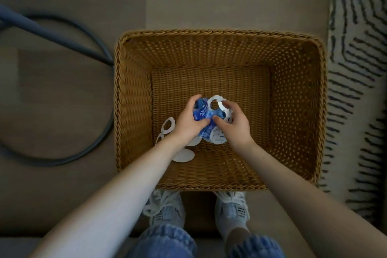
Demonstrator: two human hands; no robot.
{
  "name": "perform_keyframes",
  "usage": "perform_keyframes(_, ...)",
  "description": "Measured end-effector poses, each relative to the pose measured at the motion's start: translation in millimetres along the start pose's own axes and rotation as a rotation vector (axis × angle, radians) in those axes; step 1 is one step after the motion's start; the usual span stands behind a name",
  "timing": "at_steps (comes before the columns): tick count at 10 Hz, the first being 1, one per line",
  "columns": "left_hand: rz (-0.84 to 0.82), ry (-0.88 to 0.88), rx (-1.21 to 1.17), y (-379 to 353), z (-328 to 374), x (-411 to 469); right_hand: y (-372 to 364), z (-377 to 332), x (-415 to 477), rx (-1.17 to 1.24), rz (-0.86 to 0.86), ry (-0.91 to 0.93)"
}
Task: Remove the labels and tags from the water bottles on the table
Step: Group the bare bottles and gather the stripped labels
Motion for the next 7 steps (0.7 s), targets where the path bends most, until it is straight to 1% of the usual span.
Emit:
perform_keyframes(2,0.052,0.014,0.117,-1.3,-11.4,13.9,-7.7,17.2,9.3,-0.197,-0.031,-0.014)
perform_keyframes(3,0.091,-0.023,0.199,0.2,-8.0,16.7,-4.7,13.4,7.9,-0.299,-0.026,0.032)
perform_keyframes(4,0.107,-0.063,0.355,3.1,-0.6,11.8,3.6,4.0,1.5,-0.359,-0.029,0.045)
perform_keyframes(5,0.106,-0.102,0.514,9.9,17.4,-8.6,19.5,-20.1,-13.8,-0.432,-0.023,0.052)
perform_keyframes(6,0.122,-0.139,0.583,24.0,49.5,-44.5,43.7,-61.8,-37.1,-0.432,0.014,0.100)
perform_keyframes(7,0.189,-0.237,0.570,40.0,104.1,-99.6,77.9,-125.4,-74.3,-0.423,0.108,0.237)
Point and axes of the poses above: each hand's wrist, its own x-axis towards the middle knuckle, its own y-axis out of the back of the hand, z = x × y, the point moved 5 cm from there along x, towards the middle knuckle, and after that the axes turned 6 degrees about y, right-handed, at the moved point
